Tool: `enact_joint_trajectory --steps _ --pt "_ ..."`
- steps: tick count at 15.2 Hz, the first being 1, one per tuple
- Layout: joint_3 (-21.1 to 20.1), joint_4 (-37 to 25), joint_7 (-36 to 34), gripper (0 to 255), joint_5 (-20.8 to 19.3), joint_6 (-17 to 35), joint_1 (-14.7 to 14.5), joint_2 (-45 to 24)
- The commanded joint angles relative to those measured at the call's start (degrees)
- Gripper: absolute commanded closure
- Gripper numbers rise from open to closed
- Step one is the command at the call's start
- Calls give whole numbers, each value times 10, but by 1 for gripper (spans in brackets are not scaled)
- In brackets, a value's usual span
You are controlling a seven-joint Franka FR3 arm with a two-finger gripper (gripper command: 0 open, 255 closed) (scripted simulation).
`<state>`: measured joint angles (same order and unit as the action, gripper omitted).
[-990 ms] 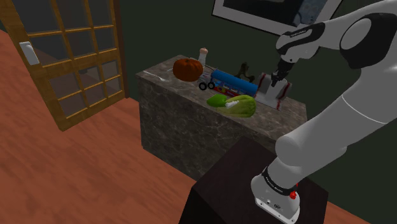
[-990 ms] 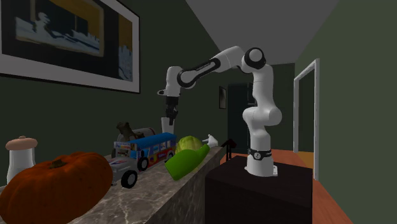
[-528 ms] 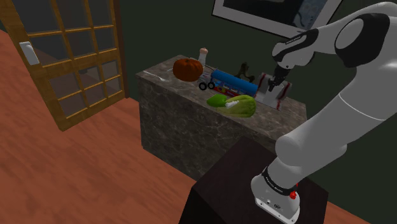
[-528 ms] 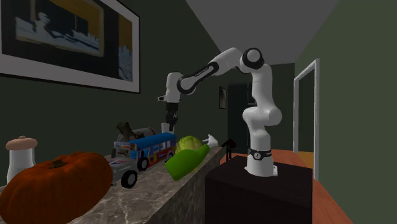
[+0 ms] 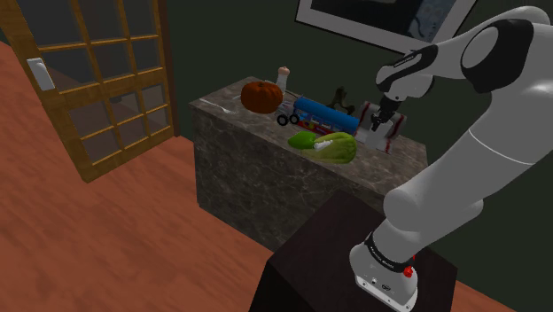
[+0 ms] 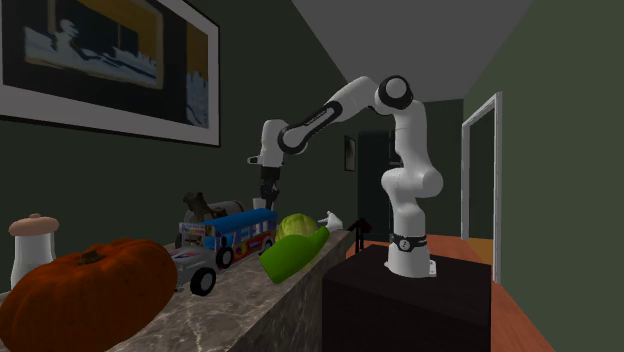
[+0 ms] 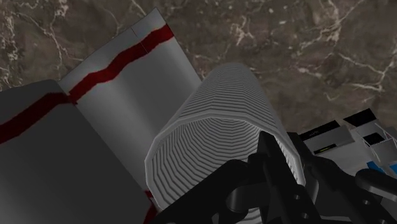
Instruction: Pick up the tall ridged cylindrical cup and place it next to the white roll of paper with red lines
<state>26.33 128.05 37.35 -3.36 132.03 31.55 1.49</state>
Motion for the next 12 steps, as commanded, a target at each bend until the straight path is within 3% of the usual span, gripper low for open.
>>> enact_joint_trajectory --steps 1,4,5,10,12 --pt "1 3 0 255 0 1 1 -3" --pt "1 3 0 255 0 1 1 -3" --pt "0 3 -1 0 0 1 1 -3" --pt "1 3 0 0 0 1 1 -3" --pt "-2 -12 -9 0 -13 -37 0 22"
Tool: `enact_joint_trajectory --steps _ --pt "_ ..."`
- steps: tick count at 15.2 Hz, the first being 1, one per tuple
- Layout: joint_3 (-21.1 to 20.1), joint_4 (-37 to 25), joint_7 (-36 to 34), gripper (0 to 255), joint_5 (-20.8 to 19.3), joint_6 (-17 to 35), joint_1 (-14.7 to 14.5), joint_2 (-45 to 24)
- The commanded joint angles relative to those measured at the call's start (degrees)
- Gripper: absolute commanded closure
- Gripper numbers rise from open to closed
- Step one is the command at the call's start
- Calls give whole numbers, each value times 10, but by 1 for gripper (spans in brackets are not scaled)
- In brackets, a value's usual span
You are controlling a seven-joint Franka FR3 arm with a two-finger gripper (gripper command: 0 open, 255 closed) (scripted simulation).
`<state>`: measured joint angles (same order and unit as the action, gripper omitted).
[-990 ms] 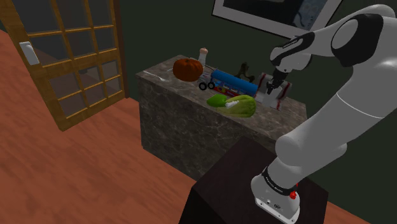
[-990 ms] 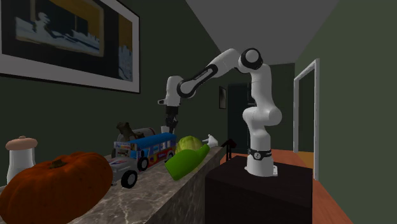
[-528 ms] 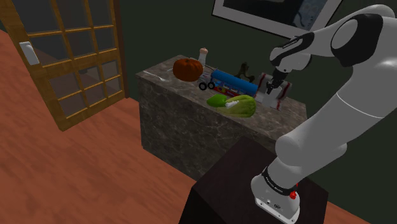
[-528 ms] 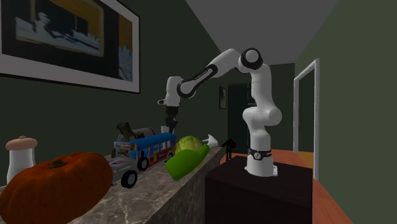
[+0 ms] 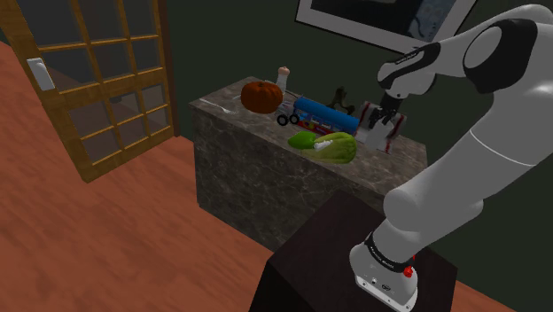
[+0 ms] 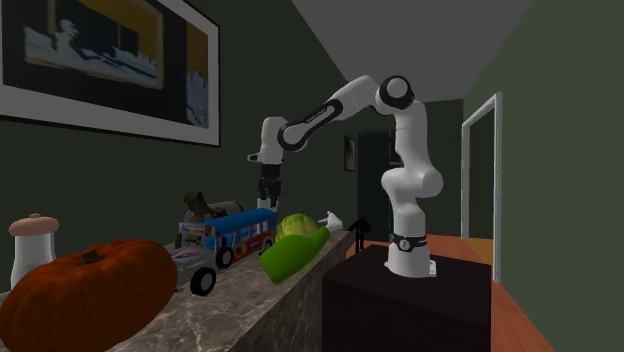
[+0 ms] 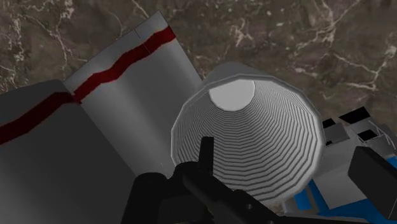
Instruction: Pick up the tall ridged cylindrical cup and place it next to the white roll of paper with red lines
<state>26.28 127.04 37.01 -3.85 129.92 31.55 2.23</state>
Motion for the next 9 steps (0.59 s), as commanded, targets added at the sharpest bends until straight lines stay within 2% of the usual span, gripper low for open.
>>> enact_joint_trajectory --steps 1,2,9 --pt "-3 -11 -10 0 -13 -36 -1 26" --pt "-4 -19 -12 0 -16 -51 -2 34" --pt "-5 -19 -12 0 -16 -51 -1 34"
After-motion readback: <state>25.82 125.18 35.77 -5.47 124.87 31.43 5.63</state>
